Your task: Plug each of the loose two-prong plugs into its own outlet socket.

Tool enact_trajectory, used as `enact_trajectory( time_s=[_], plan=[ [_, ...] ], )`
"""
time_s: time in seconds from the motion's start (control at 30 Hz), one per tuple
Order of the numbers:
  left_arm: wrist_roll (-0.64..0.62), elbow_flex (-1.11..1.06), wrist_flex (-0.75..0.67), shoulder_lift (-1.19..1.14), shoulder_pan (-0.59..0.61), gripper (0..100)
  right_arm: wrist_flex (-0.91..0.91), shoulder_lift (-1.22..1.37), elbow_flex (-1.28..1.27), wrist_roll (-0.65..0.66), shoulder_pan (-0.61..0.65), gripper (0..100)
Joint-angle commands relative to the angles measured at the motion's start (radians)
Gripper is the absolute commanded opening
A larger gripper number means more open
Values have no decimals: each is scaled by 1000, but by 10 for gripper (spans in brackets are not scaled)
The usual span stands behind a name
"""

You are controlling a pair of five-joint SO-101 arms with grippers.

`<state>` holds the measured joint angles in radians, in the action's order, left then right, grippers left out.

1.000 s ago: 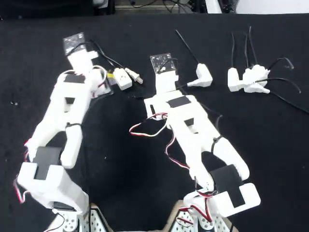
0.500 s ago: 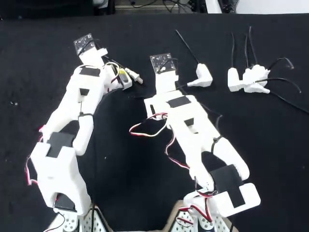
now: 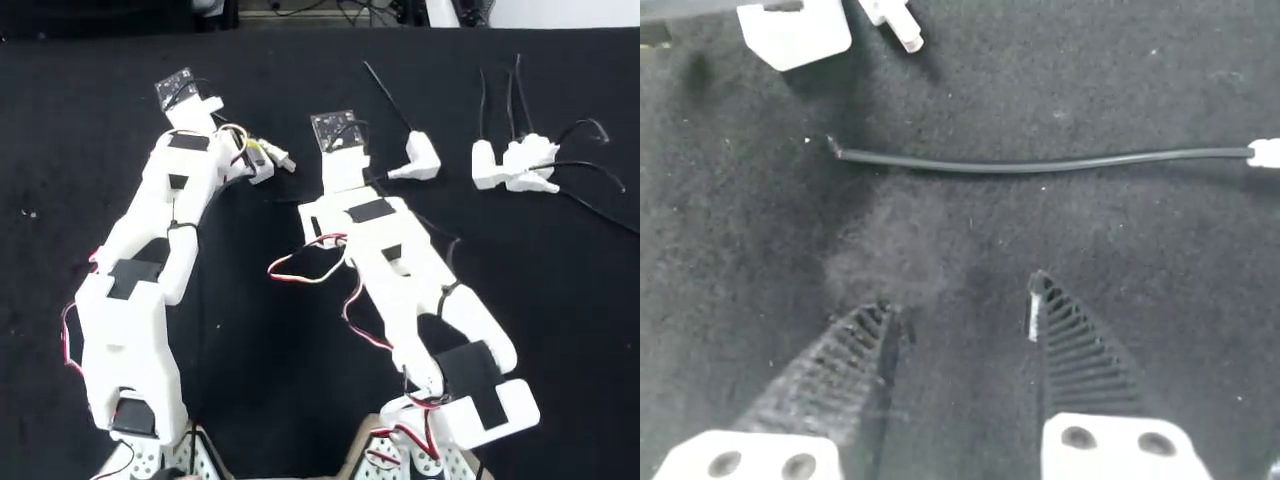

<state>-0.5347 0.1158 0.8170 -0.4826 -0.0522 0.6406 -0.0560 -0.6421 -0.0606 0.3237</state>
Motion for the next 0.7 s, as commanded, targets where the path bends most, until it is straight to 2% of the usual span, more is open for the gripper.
enact_trajectory(
  time_s=[0.0,0.33,0.5,0.67],
  plan=[
    [-3,59,-38,6,24,282,-20,-56,22,9,6,173],
    [-3,51,-158,2,62,282,-21,-54,21,9,6,173],
    [115,48,-207,0,56,282,-21,-50,21,11,6,173],
    [138,90,-259,-66,58,282,-23,-48,21,11,6,173]
  ],
)
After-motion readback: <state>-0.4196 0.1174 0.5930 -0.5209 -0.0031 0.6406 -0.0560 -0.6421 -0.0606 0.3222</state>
